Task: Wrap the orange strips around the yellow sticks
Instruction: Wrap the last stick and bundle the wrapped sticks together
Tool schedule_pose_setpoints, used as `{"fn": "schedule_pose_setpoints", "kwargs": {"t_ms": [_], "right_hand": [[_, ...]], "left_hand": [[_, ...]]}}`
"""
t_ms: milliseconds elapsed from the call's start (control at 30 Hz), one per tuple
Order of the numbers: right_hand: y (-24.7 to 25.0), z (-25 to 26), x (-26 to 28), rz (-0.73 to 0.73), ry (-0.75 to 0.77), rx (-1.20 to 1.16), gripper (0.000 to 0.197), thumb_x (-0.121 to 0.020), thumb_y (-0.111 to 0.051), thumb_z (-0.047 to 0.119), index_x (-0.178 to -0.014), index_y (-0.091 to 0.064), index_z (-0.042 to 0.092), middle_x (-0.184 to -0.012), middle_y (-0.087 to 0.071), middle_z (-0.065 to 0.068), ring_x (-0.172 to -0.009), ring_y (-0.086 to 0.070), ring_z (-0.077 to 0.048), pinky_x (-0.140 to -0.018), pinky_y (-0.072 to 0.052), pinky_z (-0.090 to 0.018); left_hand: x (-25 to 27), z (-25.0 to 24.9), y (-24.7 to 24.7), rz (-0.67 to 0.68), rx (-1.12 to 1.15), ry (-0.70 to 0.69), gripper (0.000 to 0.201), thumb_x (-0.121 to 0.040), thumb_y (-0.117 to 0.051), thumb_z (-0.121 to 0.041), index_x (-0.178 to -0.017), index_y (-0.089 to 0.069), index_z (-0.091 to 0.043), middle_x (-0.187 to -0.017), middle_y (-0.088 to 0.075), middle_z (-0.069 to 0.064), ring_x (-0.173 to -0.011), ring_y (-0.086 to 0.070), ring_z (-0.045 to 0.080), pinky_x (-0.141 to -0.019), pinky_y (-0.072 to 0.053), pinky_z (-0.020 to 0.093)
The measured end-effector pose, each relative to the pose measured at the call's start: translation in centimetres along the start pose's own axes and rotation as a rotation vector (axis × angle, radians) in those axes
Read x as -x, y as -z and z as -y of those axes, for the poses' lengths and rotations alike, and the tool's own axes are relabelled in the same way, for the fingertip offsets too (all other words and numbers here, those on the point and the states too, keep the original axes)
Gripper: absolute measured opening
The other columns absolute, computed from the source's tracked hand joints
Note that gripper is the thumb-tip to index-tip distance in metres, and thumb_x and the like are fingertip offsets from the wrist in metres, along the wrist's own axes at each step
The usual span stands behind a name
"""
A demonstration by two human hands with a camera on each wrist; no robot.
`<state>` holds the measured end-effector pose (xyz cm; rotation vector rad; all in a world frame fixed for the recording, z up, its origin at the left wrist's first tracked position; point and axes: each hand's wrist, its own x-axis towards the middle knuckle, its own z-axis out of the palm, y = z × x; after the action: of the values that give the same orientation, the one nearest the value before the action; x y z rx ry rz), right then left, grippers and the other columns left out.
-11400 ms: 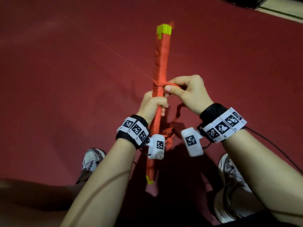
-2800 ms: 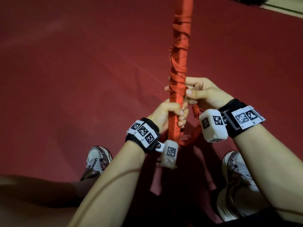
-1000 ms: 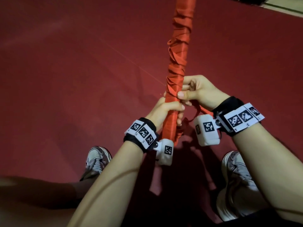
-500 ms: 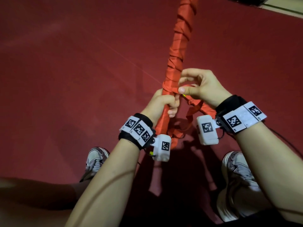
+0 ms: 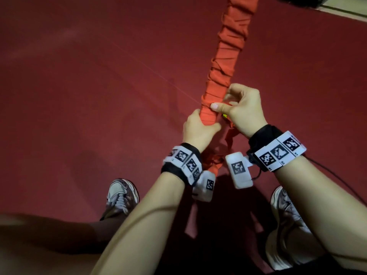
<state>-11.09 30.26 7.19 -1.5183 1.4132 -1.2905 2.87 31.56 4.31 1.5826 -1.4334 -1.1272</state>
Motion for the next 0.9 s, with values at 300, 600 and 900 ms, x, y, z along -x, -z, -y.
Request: {"fn": "schedule_pose_setpoints", "kwargs": {"t_ms": [300,600,900], "right_hand": [[1.3,1.6,-0.2,0.237,-0.033,-0.197,0.025,-0.089,-0.068,-0.003,-0.114,-0.067,0.002,-0.073,-0.069,0.01,-0.046,-0.044,0.0,-0.046,-0.037,-0.015],[2.1,0.5,0.6,0.4,-0.18,-0.349,0.031,-0.084,-0.074,0.019,-0.102,-0.067,-0.006,-0.086,-0.068,-0.036,-0.04,-0.045,-0.003,-0.039,-0.031,-0.013],[0.7,0.2,-0.3,-0.001,-0.114,-0.184,0.026,-0.086,-0.072,0.017,-0.1,-0.072,-0.005,-0.077,-0.075,-0.007,-0.067,-0.065,-0.025,-0.068,-0.055,-0.04]], "left_hand": [[1.2,-1.0,0.6,0.13,0.578,0.019,0.019,-0.053,-0.052,-0.004,-0.068,-0.044,-0.012,-0.049,-0.041,0.0,-0.039,-0.036,0.013,-0.039,-0.03,0.018],[1.2,-0.9,0.6,0.592,0.596,0.086,0.024,-0.052,-0.056,-0.01,-0.074,-0.045,-0.011,-0.056,-0.041,0.005,-0.043,-0.035,0.016,-0.045,-0.03,0.023],[0.2,-0.4,-0.9,-0.114,0.153,0.025,0.033,-0.057,-0.072,-0.043,-0.079,-0.067,-0.02,-0.062,-0.071,-0.003,-0.06,-0.069,0.021,-0.061,-0.055,0.031]]}}
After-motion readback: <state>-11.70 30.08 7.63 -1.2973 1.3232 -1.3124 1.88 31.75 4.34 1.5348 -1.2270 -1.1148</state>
